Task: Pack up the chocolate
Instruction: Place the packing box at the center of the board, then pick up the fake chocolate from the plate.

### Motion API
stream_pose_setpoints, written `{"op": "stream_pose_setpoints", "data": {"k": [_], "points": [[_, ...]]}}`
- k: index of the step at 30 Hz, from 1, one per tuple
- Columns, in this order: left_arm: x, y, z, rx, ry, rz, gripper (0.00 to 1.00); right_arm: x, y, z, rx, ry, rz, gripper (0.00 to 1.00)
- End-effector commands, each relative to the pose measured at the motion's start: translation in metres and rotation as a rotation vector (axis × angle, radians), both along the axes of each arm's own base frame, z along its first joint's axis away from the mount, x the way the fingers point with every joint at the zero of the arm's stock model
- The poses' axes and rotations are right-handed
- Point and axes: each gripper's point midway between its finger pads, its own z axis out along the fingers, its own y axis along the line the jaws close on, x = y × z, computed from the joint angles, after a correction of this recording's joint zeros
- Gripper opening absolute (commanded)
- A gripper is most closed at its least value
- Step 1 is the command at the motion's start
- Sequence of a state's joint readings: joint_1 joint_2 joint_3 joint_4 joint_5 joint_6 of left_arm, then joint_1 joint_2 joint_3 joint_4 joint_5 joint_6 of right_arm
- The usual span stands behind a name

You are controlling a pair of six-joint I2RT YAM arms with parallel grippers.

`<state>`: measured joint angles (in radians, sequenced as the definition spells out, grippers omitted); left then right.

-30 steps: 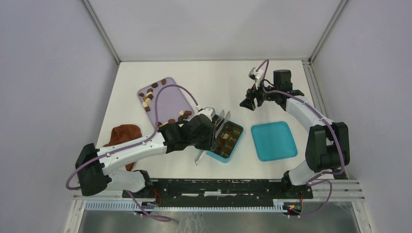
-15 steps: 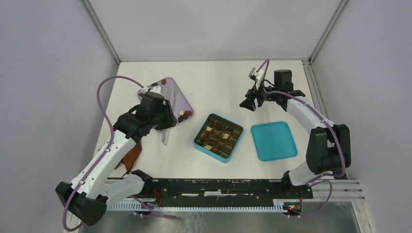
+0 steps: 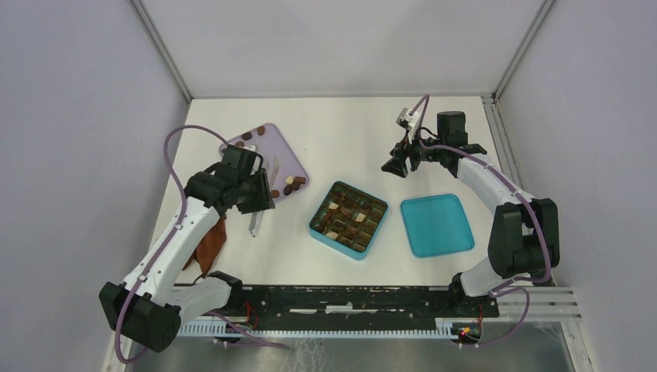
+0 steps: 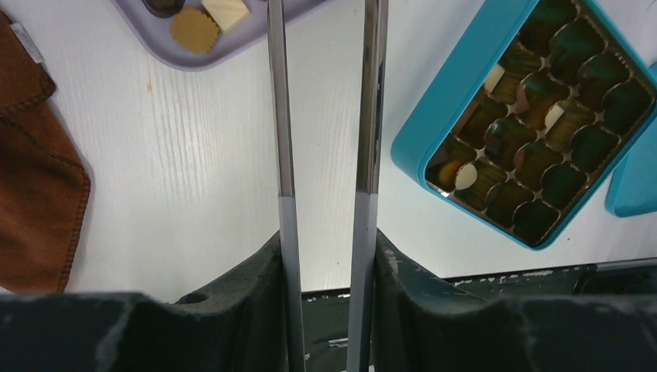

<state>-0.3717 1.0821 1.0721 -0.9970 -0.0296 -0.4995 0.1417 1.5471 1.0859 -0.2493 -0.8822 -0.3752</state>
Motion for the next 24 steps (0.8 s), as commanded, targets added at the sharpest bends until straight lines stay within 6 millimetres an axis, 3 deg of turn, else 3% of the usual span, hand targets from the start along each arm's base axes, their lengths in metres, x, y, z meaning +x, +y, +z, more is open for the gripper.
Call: {"op": "stream_pose_setpoints", "data": {"k": [1,9,13,24], "points": [[-0.012,-0.001,-0.014,0.008,0.058,-0.068,0.43,-0.002,0.003,0.014,0.017,-0.056,0.025,0.70],[-0.009,0.000,-0.029,0.040,0.102,-0.087,0.43,-0.002,0.003,0.013,0.018,-0.052,0.027,0.70],[0.004,-0.013,-0.030,-0.006,0.086,-0.130,0.43,-0.002,0.003,0.012,0.017,-0.051,0.027,0.70],[0.037,-0.017,-0.048,-0.018,0.118,-0.163,0.44,-0.002,0.003,0.013,0.017,-0.053,0.029,0.70]]}}
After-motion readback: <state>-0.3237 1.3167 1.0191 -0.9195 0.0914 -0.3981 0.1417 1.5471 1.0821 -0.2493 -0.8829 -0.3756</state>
